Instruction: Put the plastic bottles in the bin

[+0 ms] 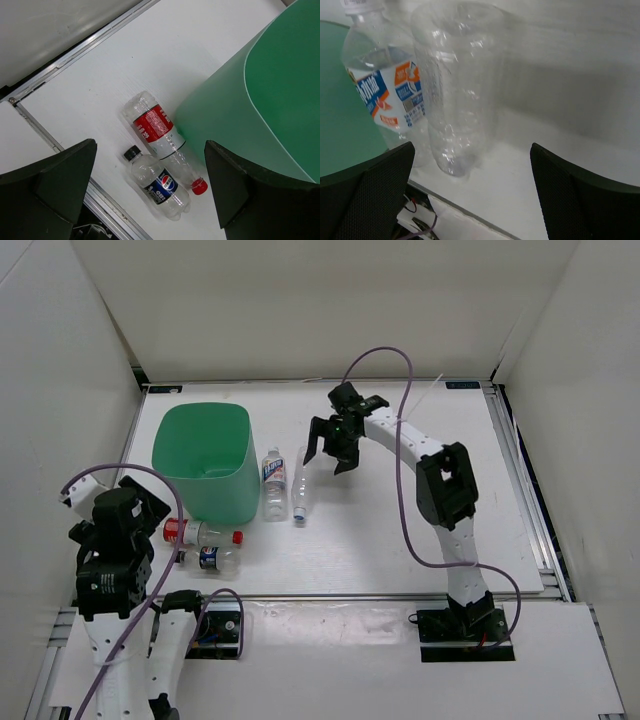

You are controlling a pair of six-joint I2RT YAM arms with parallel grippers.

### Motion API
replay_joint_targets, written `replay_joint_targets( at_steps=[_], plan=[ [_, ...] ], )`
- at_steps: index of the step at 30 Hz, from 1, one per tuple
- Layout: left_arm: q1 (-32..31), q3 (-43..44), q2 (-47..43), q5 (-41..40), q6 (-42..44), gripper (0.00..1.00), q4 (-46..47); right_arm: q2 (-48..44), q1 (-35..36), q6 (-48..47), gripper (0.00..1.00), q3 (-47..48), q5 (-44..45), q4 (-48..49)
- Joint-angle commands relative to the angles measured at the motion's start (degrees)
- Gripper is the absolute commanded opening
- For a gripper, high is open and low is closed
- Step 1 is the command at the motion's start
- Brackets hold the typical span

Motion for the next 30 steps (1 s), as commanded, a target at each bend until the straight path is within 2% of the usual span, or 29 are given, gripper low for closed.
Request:
replay_joint_targets(
  at_steps=[1, 5, 9, 13, 16, 19, 22, 25, 30],
  plan=[
    [-0.28, -0.51, 0.4, 1.66, 1.31, 1.0, -0.36, 5.22, 0.43, -0.21, 1.0, 6.59, -4.12, 4.31],
    [-0.28, -0.51, 0.4, 2.71, 1.92, 1.0, -0.36, 10.07, 0.43, 1.02, 1.0, 11.08, -7.28, 4.84],
    [-0.28, -0.51, -0.73, 2.71, 3.24, 1.0, 0.26, 12.01, 0.43, 2.43, 0.97, 9.79, -8.0, 4.84],
    [-0.28, -0.51, -1.27, 0.96, 3.77, 1.0, 0.26, 11.14, 0.43, 2.43, 0.72, 6.1, -8.0, 5.37],
    [-0.28, -1.04, -1.27, -0.44, 3.77, 1.0, 0.26, 7.1, -0.62, 1.91, 0.61, 3.54, -6.6, 4.84],
    [-0.28, -1.57, -1.8, -1.59, 3.77, 1.0, 0.78, 0.61, -1.32, 1.29, 0.58, 1.6, -4.49, 3.35],
    [-0.28, -1.57, -1.8, -0.99, 2.45, 1.0, 0.78, -6.51, -1.94, 2.86, 0.54, 5.63, -3.87, 0.01],
    [-0.28, -1.57, -0.66, 1.56, -0.09, 1.0, 0.17, -13.2, -0.63, 6.64, 0.51, 11.41, -2.64, 3.06],
    [-0.28, -2.71, -0.65, 5.69, -2.2, 1.0, -1.68, -9.45, 6.03, 7.88, 0.52, 29.17, 2.37, 14.04]
  ],
)
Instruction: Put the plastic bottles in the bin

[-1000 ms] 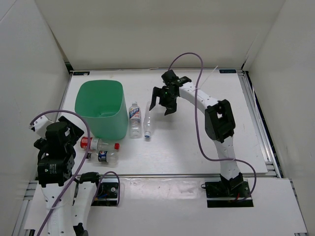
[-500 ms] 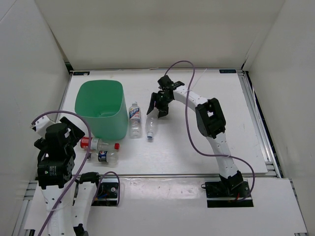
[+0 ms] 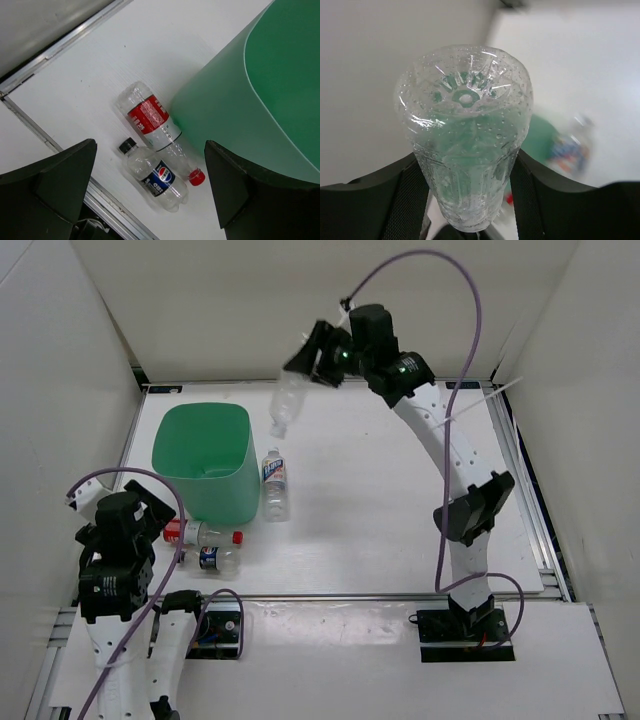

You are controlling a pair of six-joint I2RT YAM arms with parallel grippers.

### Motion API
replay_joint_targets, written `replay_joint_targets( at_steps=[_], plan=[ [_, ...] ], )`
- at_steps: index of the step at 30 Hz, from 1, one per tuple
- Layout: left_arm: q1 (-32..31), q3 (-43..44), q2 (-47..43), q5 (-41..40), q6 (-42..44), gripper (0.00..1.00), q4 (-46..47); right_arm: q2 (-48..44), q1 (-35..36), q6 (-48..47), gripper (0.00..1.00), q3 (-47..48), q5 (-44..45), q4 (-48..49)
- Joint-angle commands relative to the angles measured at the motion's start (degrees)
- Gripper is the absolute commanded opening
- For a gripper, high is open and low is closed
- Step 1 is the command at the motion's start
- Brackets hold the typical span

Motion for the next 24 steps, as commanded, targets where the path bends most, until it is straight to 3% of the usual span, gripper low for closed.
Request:
replay_joint_targets(
  at_steps=[1, 5, 8, 11, 13, 15, 17, 19, 20, 24],
  plan=[
    [-0.28, -1.05, 0.66, 3.66, -2.05, 1.0, -2.13, 3.32, 6.09, 0.91, 0.54, 9.43, 1.39, 11.93],
    [-0.89, 0.79, 0.66, 5.6, -3.37, 1.0, -6.0, 10.81, 11.89, -4.18, 0.54, 14.63, 5.24, 27.04],
    [-2.38, 3.86, 1.19, 5.6, -3.37, 1.0, -8.64, 13.1, 16.19, -9.35, 0.57, 14.64, 11.57, 31.64],
    [-4.74, 4.4, 1.19, 4.29, -3.37, 1.0, -9.69, 15.03, 19.62, -14.89, 0.72, 14.64, 15.96, 32.97],
    [-5.81, 3.88, 1.19, 3.68, -2.84, 1.0, -9.7, 15.04, 21.04, -20.35, 1.0, 14.11, 19.84, 32.97],
    [-6.69, 3.87, 1.19, 3.67, -2.84, 1.0, -9.7, 12.43, 21.04, -20.89, 1.0, 17.7, 19.84, 28.79],
    [-7.57, 4.4, 1.19, 3.67, -2.32, 1.0, -8.74, 6.11, 21.04, -21.42, 1.0, 15.19, 25.78, 28.75],
    [-8.19, 4.4, 0.66, 3.67, -2.32, 1.0, -6.2, -4.61, 16.68, -19.06, 1.0, 6.4, 27.05, 28.32],
    [-8.19, 4.4, 0.14, 2.97, -2.32, 1.0, -5.49, -7.43, 14.47, -12.69, 1.0, 4.03, 27.05, 26.4],
    [-8.19, 2.3, -1.01, -0.63, -5.12, 1.0, -4.17, -17.2, 1.82, -1.23, 1.0, -10.03, 10.74, 17.25]
  ],
)
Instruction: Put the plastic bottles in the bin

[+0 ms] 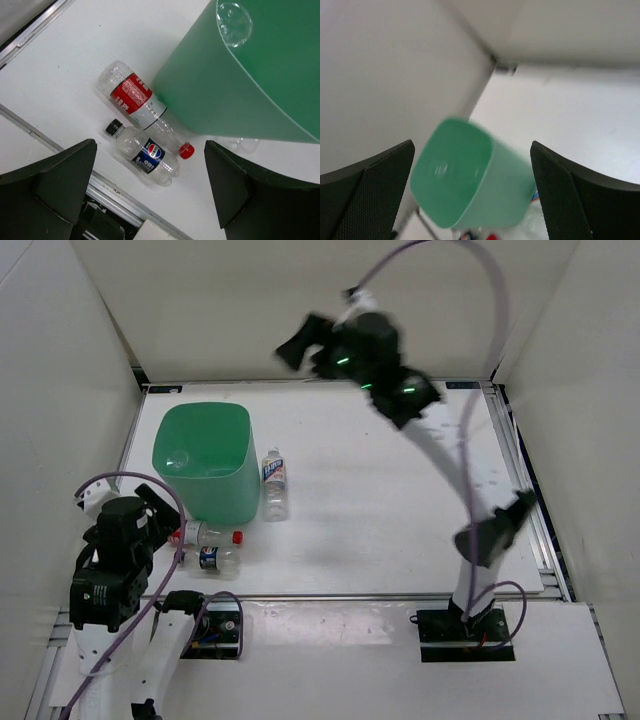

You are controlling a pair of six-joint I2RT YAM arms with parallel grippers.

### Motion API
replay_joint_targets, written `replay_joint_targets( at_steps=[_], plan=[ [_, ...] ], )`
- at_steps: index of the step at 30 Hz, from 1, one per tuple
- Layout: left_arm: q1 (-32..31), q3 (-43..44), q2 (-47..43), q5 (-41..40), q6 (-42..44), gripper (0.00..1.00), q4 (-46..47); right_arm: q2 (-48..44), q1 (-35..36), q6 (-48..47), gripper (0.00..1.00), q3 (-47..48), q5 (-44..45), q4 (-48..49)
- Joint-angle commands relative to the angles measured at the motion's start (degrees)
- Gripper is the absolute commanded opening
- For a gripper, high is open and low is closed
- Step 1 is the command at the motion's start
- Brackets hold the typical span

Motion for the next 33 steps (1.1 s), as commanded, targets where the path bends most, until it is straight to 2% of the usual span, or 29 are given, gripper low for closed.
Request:
replay_joint_targets(
  at_steps=[1, 2, 6, 9, 12, 18, 28, 33],
  plan=[
    [-0.3, -1.94, -1.69, -4.35, -1.79, 1.0, 2.31, -8.98, -12.48, 8.35, 1.0, -9.92, -9.39, -4.56],
    [-0.3, -2.65, -2.39, -4.36, -2.74, 1.0, 2.92, -8.98, -13.47, 7.65, 1.0, -11.9, -15.6, -5.89],
    [-0.3, -4.77, -3.01, -4.97, -5.03, 1.0, 4.59, -2.4, -14.71, 2.82, 1.0, -17.26, -23.91, -9.33],
    [-0.3, -5.3, -2.49, -5.5, -5.56, 1.0, 4.59, 4.72, -14.71, 2.81, 1.0, -17.28, -30.59, -9.33],
    [-0.3, -5.3, -2.48, -6.03, -7.75, 1.0, 3.19, 12.98, -14.71, 5.09, 1.0, -12.21, -34.99, -9.33],
    [-0.3, -7.14, -3.1, -6.03, -12.23, 1.0, 1.25, 24.58, -14.19, 7.55, 1.0, -6.12, -37.81, -8.81],
    [-0.3, -7.67, -0.9, -6.03, -12.34, 1.0, 0.2, 29.52, -10.85, 6.15, 1.0, -10.24, -41.15, -7.66],
    [-0.3, -6.62, 0.33, -6.55, -11.1, 1.0, -0.32, 32.85, -9.01, 6.15, 1.0, -8.58, -40.63, -7.66]
  ],
)
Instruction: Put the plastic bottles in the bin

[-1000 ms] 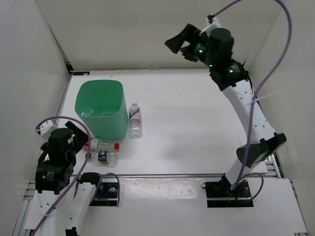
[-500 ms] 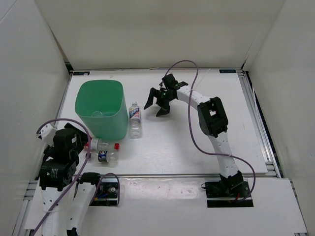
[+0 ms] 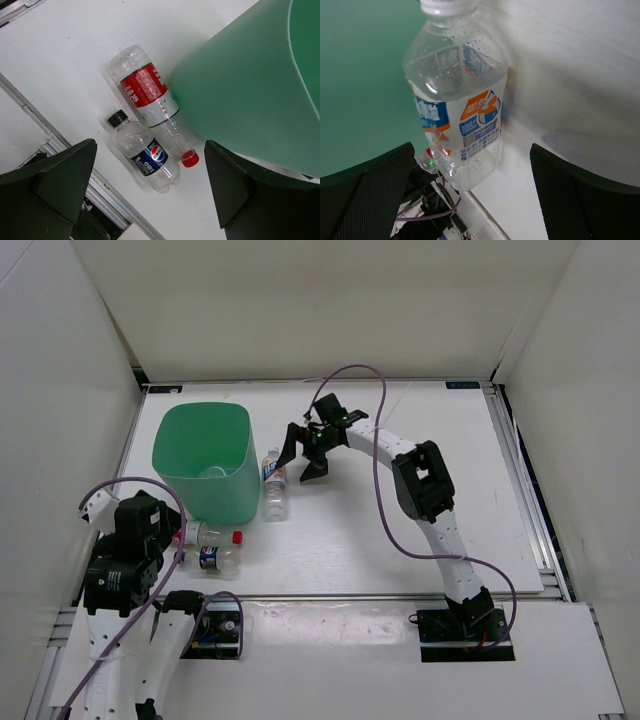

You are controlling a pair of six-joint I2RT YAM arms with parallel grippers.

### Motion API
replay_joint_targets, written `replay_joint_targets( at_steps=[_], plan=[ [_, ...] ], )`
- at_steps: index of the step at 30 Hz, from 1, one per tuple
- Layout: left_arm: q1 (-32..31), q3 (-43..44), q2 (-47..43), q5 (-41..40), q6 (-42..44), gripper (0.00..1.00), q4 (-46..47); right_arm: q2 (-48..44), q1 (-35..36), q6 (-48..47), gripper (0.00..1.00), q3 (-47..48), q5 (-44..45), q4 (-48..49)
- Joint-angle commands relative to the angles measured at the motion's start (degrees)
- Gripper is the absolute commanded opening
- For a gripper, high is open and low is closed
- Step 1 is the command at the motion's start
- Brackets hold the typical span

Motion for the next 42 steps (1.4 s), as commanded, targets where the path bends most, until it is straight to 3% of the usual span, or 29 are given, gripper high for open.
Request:
replay_joint_targets(
  at_steps=[1, 15, 26, 29, 30, 33, 34, 42],
  plan=[
    [-0.25, 1.36, 1.09, -1.37, 0.88, 1.0, -0.92, 2.59, 1.4, -0.56, 1.0, 2.22, -1.77, 0.36],
    [-0.25, 1.89, 1.62, -0.76, 0.88, 1.0, -1.45, 9.09, 1.93, 1.11, 1.0, 5.83, -2.56, -0.34],
    [-0.25, 1.36, 1.62, -0.23, 0.88, 1.0, -2.5, 12.08, 3.6, 1.64, 0.87, 9.61, -5.54, -0.35],
    [-0.25, 1.36, 1.62, -0.23, 0.88, 1.0, -2.5, 11.47, 3.08, 1.02, 0.76, 6.1, -8.26, 1.05],
    [-0.25, 1.36, 1.62, -0.75, 0.88, 1.0, -2.5, 11.47, 3.07, 1.02, 0.65, 4.18, -9.23, 1.93],
    [-0.25, 1.36, 1.09, -0.76, 0.88, 1.0, -3.03, 10.07, 2.55, 0.41, 0.46, 3.45, -9.24, 1.33],
    [-0.25, 1.36, 0.49, -1.28, 0.88, 1.0, -3.03, 9.28, 2.55, -0.11, 0.34, 2.32, -8.54, 1.32],
    [-0.25, 0.84, -0.05, -1.29, 0.35, 1.0, -1.18, -2.3, -0.97, -5.04, 0.05, -8.47, -3.8, -2.89]
  ],
)
